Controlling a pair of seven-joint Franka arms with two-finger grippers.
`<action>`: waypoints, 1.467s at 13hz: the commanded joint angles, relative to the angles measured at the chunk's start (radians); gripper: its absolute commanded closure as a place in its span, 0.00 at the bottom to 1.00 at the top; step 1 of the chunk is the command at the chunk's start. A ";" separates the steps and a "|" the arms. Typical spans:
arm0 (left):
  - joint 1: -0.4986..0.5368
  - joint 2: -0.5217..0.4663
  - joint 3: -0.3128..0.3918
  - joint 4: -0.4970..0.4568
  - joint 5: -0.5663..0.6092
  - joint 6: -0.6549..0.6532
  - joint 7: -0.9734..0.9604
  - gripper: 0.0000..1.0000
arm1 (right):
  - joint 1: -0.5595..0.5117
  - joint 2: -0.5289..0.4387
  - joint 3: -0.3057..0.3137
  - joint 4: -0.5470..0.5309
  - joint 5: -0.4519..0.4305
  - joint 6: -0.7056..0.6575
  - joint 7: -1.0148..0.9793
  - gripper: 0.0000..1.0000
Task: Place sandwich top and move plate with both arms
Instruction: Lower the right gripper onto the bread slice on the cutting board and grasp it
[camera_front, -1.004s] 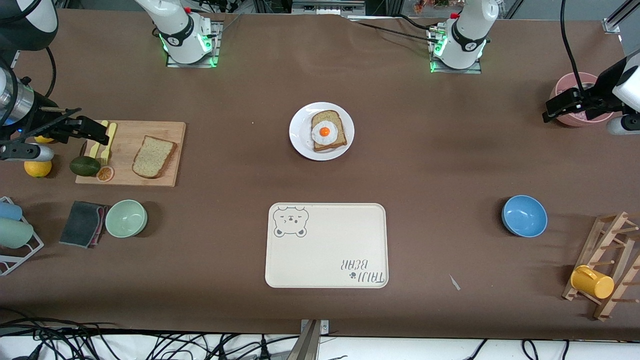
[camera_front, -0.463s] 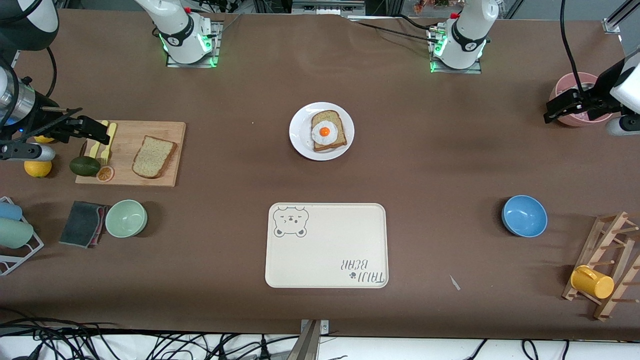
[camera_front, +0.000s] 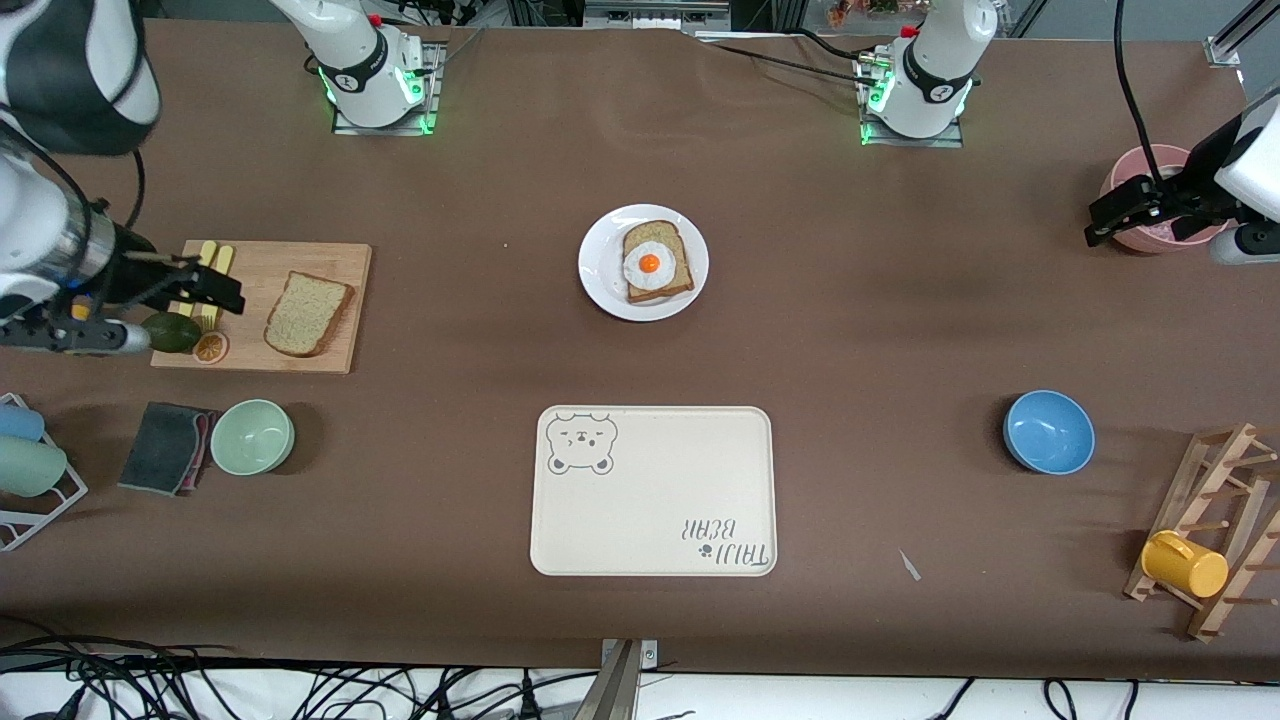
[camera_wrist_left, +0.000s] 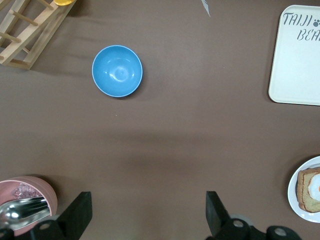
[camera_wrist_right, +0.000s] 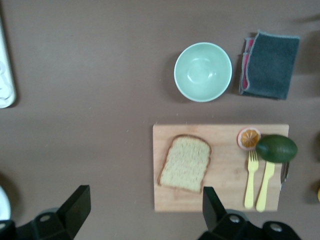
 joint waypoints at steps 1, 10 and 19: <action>0.003 -0.027 -0.001 -0.029 0.026 0.017 -0.001 0.00 | -0.005 0.043 -0.007 -0.051 -0.044 0.053 0.027 0.08; 0.003 -0.027 -0.001 -0.029 0.026 0.005 -0.001 0.00 | -0.001 0.138 -0.013 -0.377 -0.160 0.356 0.321 0.17; 0.011 -0.017 0.000 -0.032 0.026 0.008 -0.001 0.00 | 0.016 0.241 -0.012 -0.390 -0.174 0.399 0.461 0.35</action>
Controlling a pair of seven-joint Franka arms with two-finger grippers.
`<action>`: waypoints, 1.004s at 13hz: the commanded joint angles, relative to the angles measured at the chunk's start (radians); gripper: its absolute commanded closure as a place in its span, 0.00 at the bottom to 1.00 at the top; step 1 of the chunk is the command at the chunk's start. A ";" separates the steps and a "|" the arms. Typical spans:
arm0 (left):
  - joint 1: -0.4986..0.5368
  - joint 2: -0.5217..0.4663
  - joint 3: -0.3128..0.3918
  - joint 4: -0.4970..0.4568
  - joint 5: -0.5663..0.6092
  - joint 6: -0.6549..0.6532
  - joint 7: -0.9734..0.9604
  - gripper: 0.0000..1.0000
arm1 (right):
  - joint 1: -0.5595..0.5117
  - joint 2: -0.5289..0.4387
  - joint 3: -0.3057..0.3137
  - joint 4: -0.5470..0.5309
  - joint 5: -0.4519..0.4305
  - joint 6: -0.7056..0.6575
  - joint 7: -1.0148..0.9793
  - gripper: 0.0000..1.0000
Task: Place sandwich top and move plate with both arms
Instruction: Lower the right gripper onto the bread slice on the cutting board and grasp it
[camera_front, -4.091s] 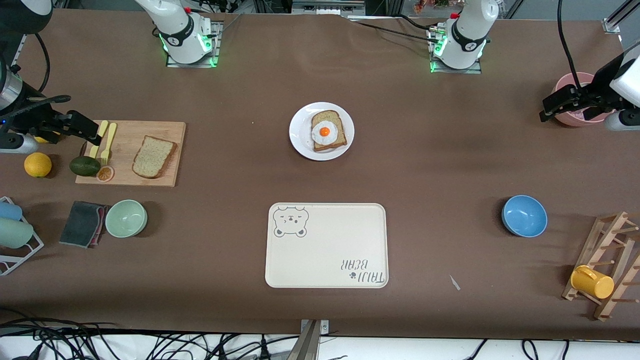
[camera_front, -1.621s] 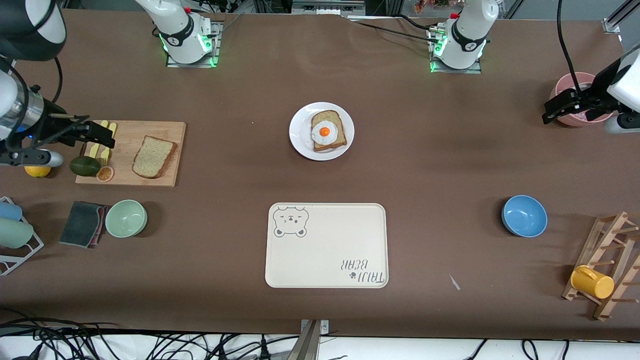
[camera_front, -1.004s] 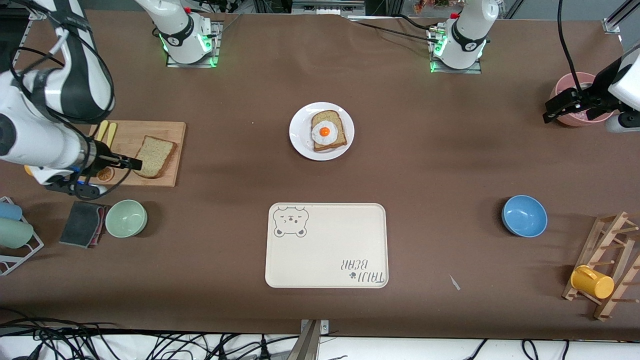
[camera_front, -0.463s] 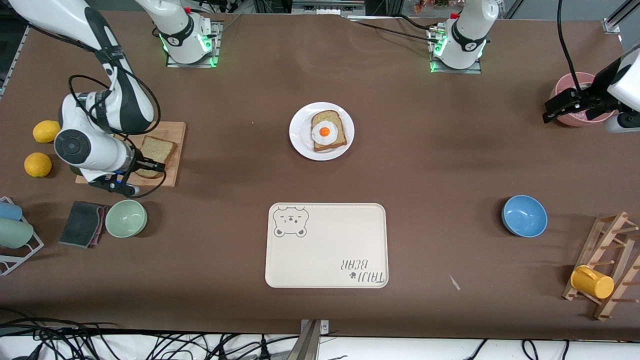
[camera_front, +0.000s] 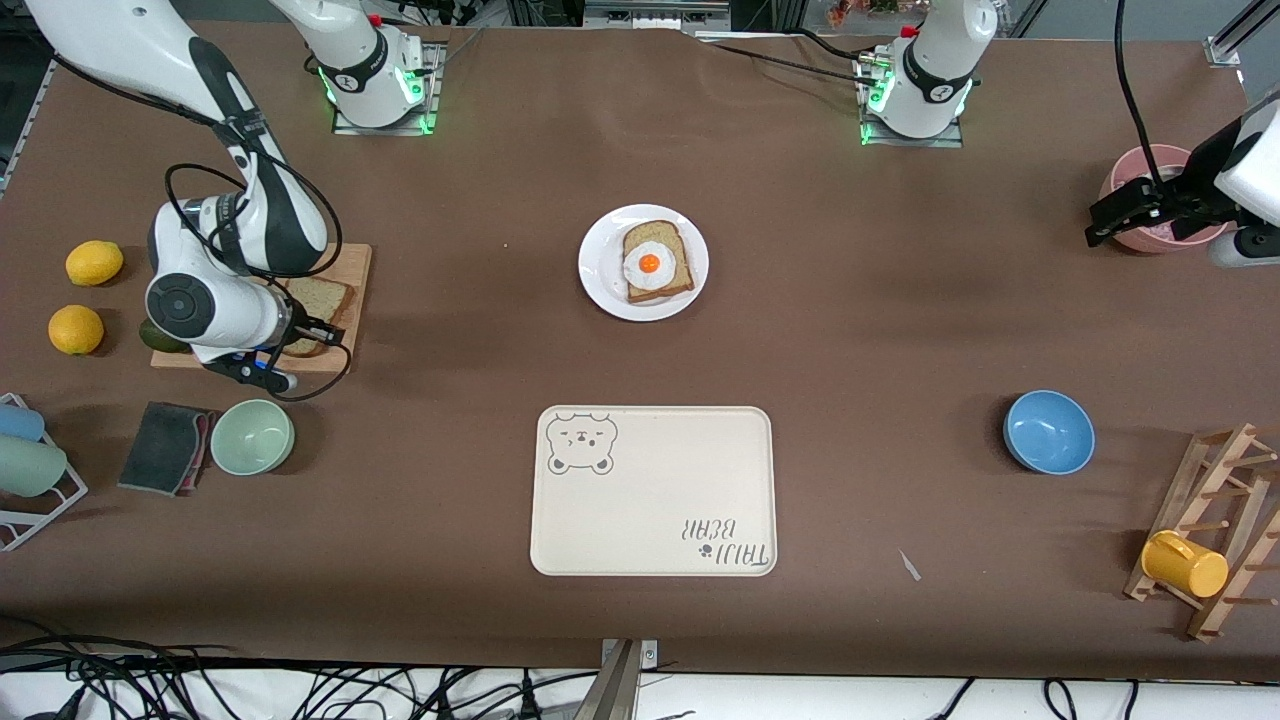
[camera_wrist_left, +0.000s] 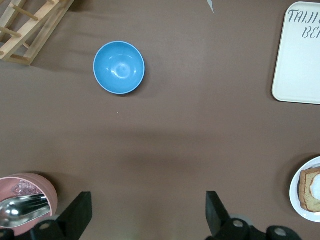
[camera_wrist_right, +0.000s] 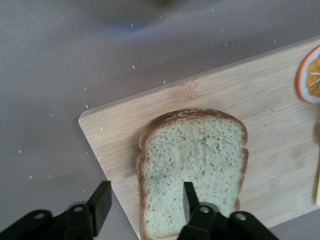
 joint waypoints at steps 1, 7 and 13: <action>0.004 -0.013 -0.004 -0.018 0.026 0.007 -0.001 0.00 | 0.001 0.025 0.001 -0.012 -0.022 0.047 0.035 0.35; 0.008 -0.016 -0.005 -0.018 0.020 0.004 -0.024 0.00 | -0.001 0.047 0.001 -0.014 -0.022 0.041 0.051 0.50; 0.008 -0.013 -0.005 -0.012 0.017 0.005 -0.031 0.00 | -0.001 0.050 0.001 -0.021 -0.022 0.038 0.048 0.98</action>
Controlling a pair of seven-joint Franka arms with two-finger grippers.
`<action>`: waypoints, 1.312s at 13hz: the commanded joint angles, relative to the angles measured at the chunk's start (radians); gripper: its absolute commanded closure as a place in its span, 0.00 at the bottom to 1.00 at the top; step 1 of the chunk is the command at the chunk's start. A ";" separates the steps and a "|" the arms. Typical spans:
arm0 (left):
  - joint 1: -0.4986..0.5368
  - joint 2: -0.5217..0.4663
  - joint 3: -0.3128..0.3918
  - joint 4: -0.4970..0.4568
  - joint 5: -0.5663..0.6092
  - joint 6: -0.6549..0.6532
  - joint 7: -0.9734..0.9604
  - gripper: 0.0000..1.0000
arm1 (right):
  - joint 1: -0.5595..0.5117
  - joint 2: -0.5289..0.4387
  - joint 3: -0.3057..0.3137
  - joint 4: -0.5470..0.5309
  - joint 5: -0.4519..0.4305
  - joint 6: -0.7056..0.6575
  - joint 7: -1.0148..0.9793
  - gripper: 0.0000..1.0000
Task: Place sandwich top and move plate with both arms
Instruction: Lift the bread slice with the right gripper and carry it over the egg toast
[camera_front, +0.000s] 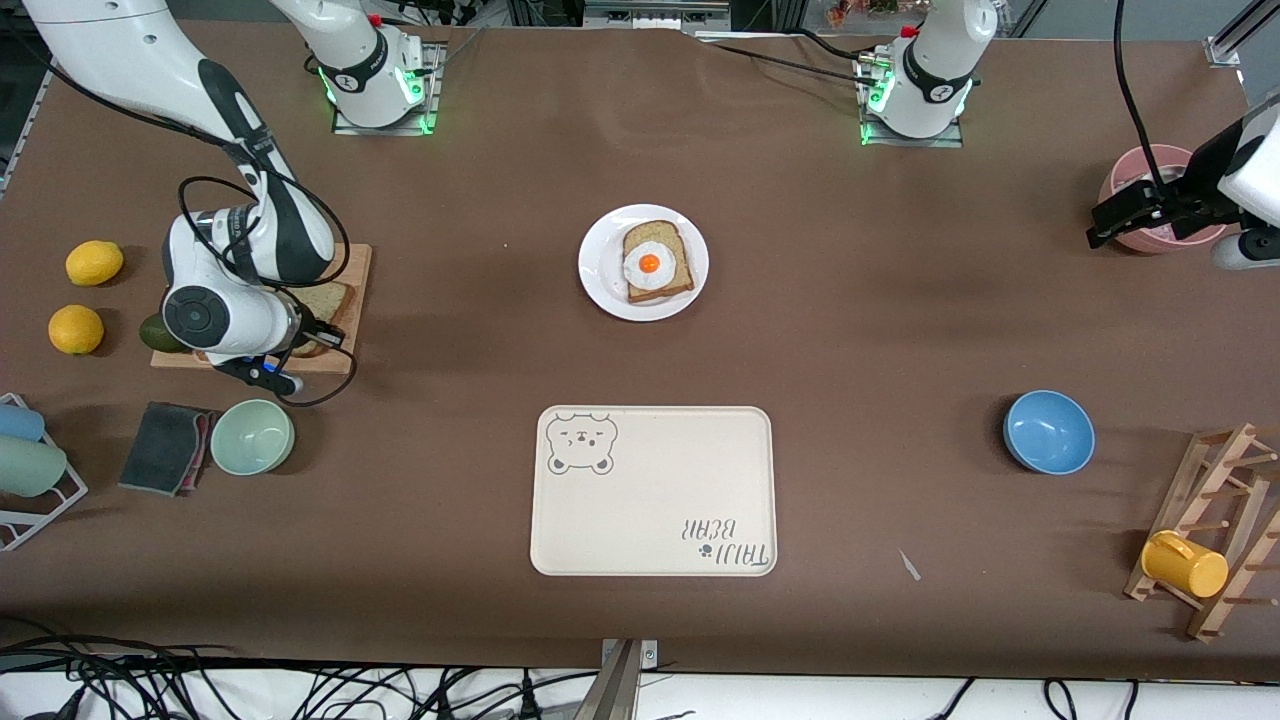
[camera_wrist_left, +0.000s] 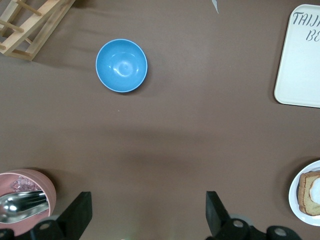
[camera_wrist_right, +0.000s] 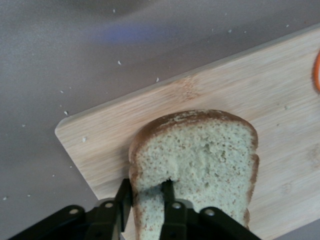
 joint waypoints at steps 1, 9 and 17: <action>0.004 -0.014 -0.005 -0.009 0.017 0.005 -0.010 0.00 | -0.001 0.007 0.008 -0.019 -0.007 0.013 0.010 1.00; 0.009 -0.008 -0.004 -0.009 0.015 0.007 -0.010 0.00 | 0.010 -0.034 0.075 0.144 -0.012 -0.278 -0.003 1.00; 0.011 -0.006 -0.001 -0.007 0.017 0.007 -0.008 0.00 | 0.252 0.018 0.178 0.462 0.074 -0.507 0.020 1.00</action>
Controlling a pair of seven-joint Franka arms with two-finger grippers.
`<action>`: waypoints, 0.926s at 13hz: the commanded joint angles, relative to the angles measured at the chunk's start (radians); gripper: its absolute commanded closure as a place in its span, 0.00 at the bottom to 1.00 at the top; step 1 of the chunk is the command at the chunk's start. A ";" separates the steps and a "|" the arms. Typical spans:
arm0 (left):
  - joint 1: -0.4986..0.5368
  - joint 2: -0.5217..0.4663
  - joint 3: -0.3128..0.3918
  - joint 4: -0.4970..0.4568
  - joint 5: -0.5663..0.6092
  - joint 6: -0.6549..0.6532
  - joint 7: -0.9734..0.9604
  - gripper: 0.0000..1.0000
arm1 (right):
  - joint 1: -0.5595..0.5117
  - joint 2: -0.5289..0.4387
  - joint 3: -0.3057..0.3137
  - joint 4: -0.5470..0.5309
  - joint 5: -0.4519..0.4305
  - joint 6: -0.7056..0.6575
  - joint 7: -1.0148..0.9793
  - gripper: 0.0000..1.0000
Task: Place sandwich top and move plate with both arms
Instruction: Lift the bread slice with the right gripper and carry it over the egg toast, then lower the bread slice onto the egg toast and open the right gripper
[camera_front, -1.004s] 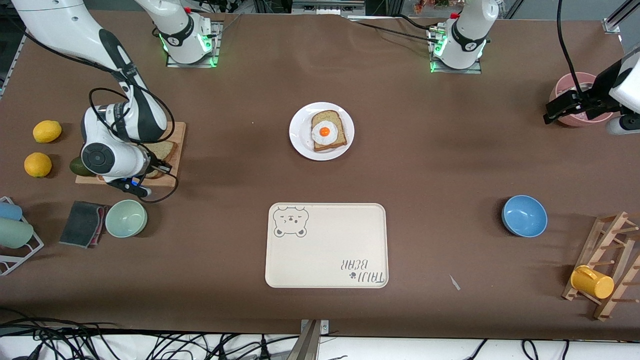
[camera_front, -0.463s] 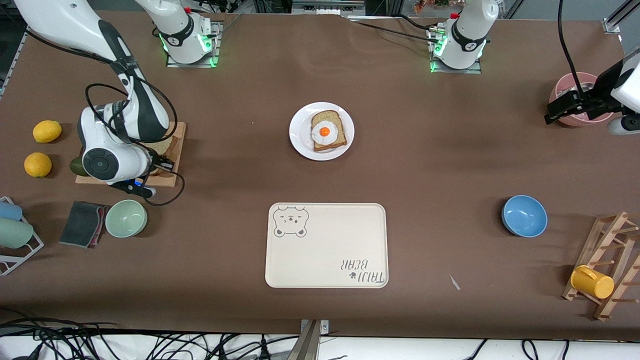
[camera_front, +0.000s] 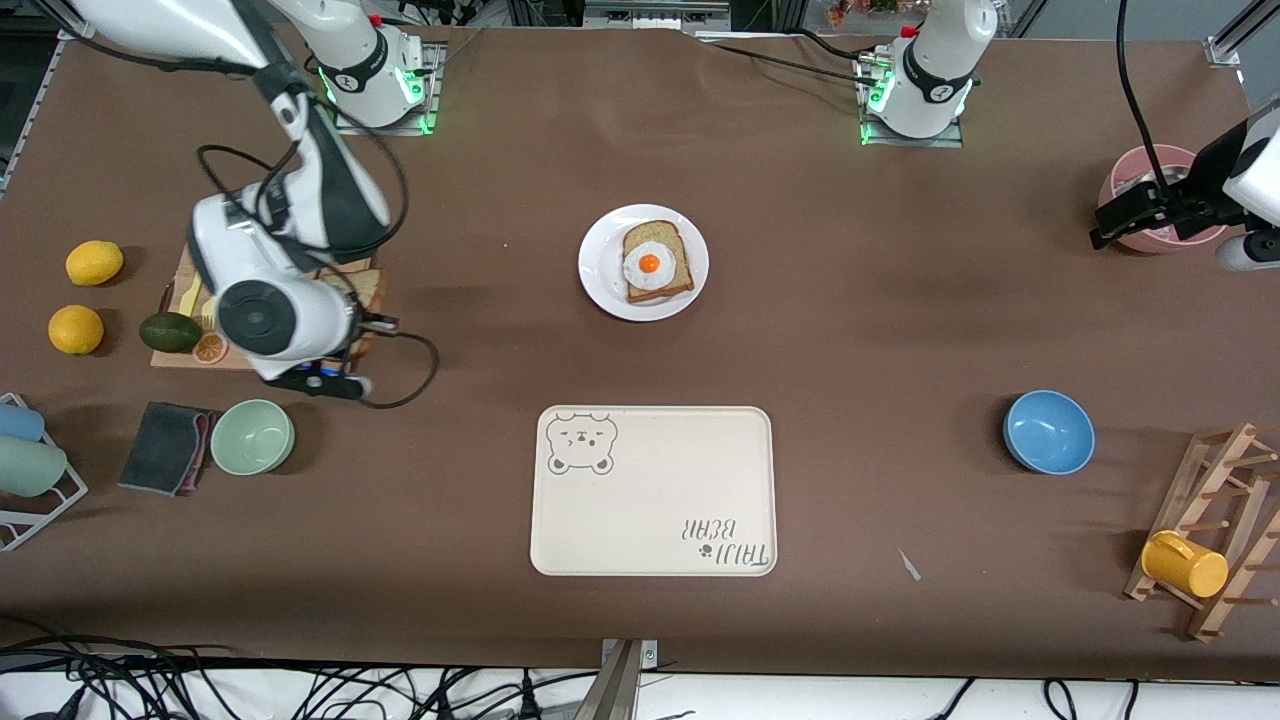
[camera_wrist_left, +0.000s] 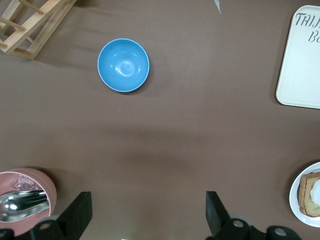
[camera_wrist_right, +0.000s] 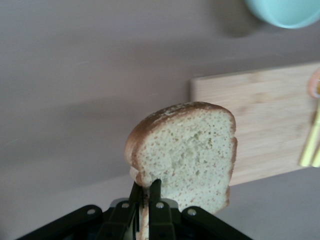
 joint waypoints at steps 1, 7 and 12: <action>0.002 -0.008 -0.001 -0.007 0.018 0.007 -0.007 0.00 | 0.116 0.043 -0.003 0.089 0.067 -0.026 0.019 1.00; 0.024 0.007 -0.002 -0.009 0.023 0.013 0.000 0.00 | 0.438 0.104 -0.005 0.192 0.107 -0.017 0.094 1.00; 0.027 0.007 -0.002 -0.009 0.017 0.009 0.003 0.00 | 0.559 0.197 -0.005 0.220 0.106 0.111 0.182 1.00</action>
